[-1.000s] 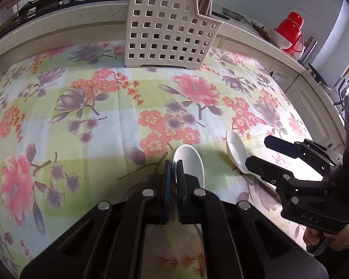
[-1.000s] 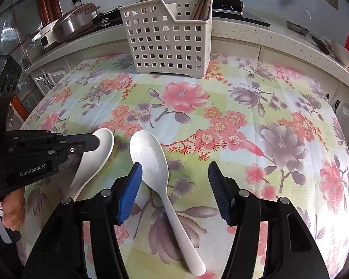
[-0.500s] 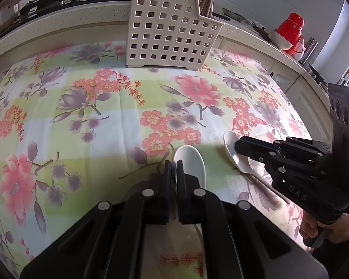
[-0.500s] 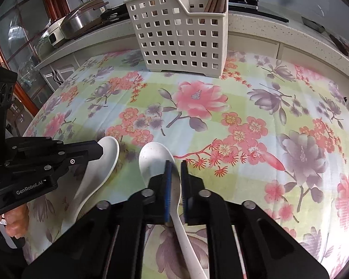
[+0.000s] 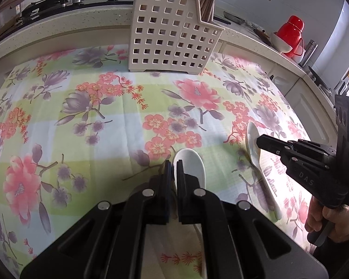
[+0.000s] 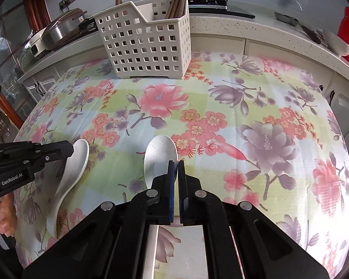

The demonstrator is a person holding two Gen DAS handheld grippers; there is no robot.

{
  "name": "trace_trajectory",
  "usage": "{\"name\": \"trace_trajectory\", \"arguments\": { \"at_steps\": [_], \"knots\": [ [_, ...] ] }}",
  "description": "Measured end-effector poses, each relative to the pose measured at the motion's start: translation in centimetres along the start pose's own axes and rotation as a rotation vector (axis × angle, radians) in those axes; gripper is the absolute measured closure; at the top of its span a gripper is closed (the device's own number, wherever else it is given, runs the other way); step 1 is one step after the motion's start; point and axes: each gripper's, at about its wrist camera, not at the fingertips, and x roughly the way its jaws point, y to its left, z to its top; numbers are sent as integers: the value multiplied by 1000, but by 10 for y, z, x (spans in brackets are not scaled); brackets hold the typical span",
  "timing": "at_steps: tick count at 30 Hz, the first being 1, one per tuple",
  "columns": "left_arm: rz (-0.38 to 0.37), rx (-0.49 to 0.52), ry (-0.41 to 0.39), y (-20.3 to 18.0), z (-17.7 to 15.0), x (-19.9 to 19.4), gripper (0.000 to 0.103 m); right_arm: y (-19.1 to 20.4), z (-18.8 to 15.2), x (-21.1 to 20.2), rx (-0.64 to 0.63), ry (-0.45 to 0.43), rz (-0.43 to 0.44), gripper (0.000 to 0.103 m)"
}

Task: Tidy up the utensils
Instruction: 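Close the left tool on a white spoon handle while the right tool grasps the other spoon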

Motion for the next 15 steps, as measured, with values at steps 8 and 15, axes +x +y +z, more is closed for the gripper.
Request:
{"name": "trace_trajectory", "arguments": {
  "at_steps": [8,15],
  "knots": [
    [-6,-10,3,2,0,0,98,-5,-2,-3,6,17,23,99],
    [-3,-13,11,1,0,2,97,-7,1,-1,15,19,37,98]
  ]
}}
